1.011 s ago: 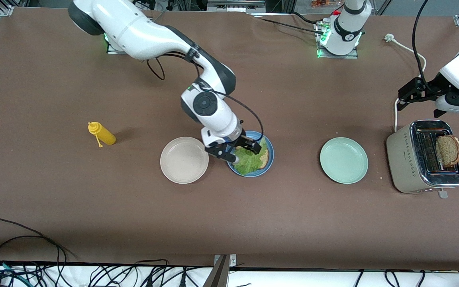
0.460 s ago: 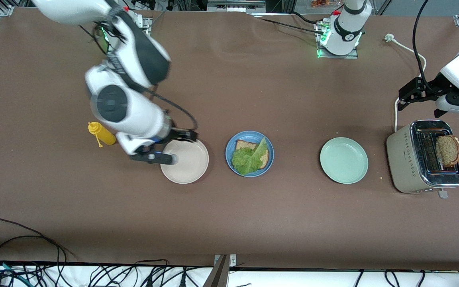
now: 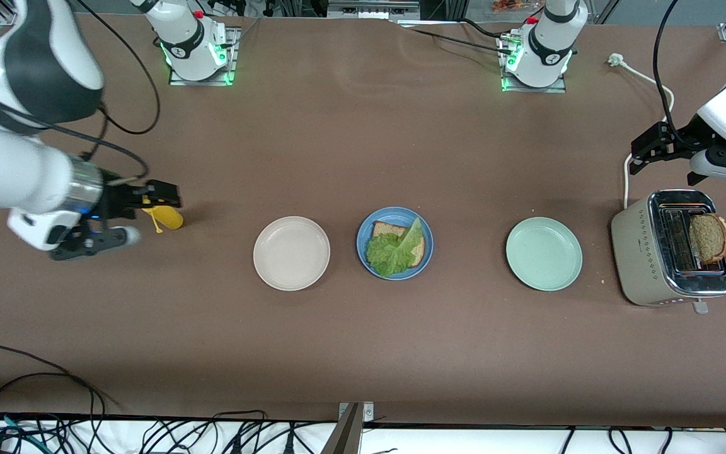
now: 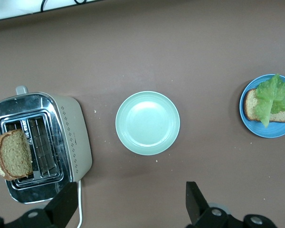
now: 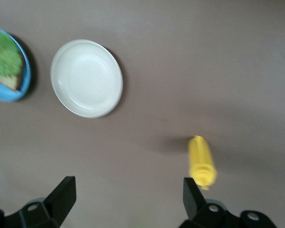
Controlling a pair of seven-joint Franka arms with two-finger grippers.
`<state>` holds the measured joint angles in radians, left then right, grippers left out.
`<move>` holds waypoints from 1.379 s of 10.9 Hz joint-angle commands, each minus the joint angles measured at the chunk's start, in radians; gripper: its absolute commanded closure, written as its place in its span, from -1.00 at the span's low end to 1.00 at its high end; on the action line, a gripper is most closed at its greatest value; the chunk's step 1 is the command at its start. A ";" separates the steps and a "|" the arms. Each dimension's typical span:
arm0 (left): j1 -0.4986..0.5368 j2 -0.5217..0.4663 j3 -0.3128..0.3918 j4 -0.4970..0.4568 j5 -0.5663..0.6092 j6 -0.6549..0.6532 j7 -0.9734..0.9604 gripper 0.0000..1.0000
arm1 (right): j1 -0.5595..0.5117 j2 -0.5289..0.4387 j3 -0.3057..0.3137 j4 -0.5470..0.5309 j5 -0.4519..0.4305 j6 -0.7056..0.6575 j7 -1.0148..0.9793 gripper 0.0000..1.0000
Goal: Make sandwich in blue plate with both arms
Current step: 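Move the right gripper back to the yellow squeeze bottle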
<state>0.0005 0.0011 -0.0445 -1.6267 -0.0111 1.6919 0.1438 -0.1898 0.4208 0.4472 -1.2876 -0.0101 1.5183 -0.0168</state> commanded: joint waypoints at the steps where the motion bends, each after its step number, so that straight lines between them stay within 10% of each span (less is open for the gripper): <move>1: 0.003 -0.001 -0.001 0.016 0.014 -0.026 -0.007 -1.00 | -0.176 -0.135 0.010 -0.258 0.057 0.124 -0.324 -1.00; 6: 0.003 -0.001 -0.001 0.018 0.011 -0.032 -0.006 -1.00 | -0.290 -0.333 -0.077 -0.789 0.329 0.628 -0.910 -1.00; 15: 0.006 -0.001 0.000 0.024 0.005 -0.061 -0.029 -1.00 | -0.292 -0.236 -0.310 -0.960 0.800 0.720 -1.760 -1.00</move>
<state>0.0003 0.0010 -0.0448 -1.6262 -0.0112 1.6533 0.1251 -0.4767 0.1364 0.1882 -2.2362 0.6970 2.2685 -1.6176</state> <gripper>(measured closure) 0.000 0.000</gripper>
